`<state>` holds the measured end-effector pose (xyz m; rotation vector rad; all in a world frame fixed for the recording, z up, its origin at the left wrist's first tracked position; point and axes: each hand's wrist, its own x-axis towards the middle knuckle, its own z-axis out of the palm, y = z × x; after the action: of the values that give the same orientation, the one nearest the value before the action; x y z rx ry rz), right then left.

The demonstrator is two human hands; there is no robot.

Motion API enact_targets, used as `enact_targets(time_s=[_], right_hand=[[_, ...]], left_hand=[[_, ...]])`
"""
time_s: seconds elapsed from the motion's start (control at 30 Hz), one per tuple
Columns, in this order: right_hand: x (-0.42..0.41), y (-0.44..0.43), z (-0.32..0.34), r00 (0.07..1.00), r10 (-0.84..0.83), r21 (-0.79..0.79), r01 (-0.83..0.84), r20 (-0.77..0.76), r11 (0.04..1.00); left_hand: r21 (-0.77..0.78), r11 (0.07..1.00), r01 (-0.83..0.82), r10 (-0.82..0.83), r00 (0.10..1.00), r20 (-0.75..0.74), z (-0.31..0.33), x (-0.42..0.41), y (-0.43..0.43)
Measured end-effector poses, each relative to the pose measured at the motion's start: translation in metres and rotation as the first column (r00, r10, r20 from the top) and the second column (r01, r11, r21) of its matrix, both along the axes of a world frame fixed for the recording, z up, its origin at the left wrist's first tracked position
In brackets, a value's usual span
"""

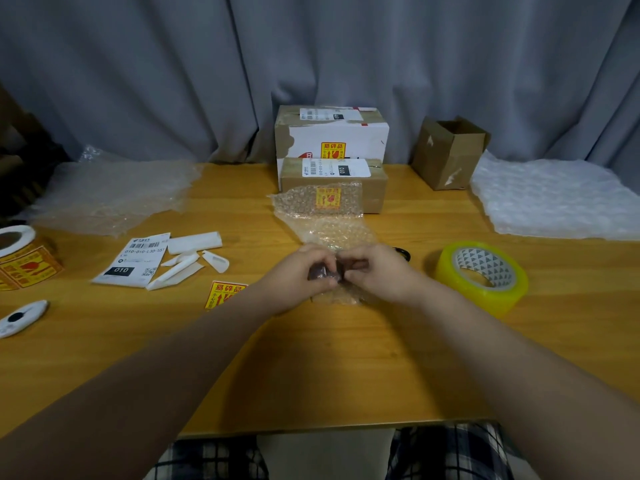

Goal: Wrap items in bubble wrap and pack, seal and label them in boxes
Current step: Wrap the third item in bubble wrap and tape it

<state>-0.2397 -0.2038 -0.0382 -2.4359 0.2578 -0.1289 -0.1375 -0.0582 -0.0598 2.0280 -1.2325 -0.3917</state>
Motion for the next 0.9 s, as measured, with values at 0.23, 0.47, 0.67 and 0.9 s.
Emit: enact_targets(time_s=[0.23, 0.47, 0.67, 0.9], right_hand=[[-0.014, -0.018, 0.009, 0.87, -0.453, -0.382, 0.359, -0.194, 0.852], [-0.005, -0.01, 0.013, 0.895, -0.388, -0.201, 0.347, -0.222, 0.916], [0.008, 0.005, 0.016, 0.954, -0.294, 0.369, 0.255, 0.053, 0.894], [0.023, 0.028, 0.0, 0.976, -0.211, 0.71, 0.115, 0.048, 0.695]], left_hand=[[0.061, 0.998, 0.001, 0.0, 1.0, -0.016, -0.004, -0.001, -0.006], [0.076, 0.997, -0.005, 0.012, 0.995, -0.099, -0.002, 0.006, -0.004], [0.037, 0.998, -0.059, 0.054, 0.993, 0.108, -0.007, 0.01, -0.006], [-0.054, 0.993, -0.103, 0.103, 0.995, -0.009, -0.009, 0.007, -0.007]])
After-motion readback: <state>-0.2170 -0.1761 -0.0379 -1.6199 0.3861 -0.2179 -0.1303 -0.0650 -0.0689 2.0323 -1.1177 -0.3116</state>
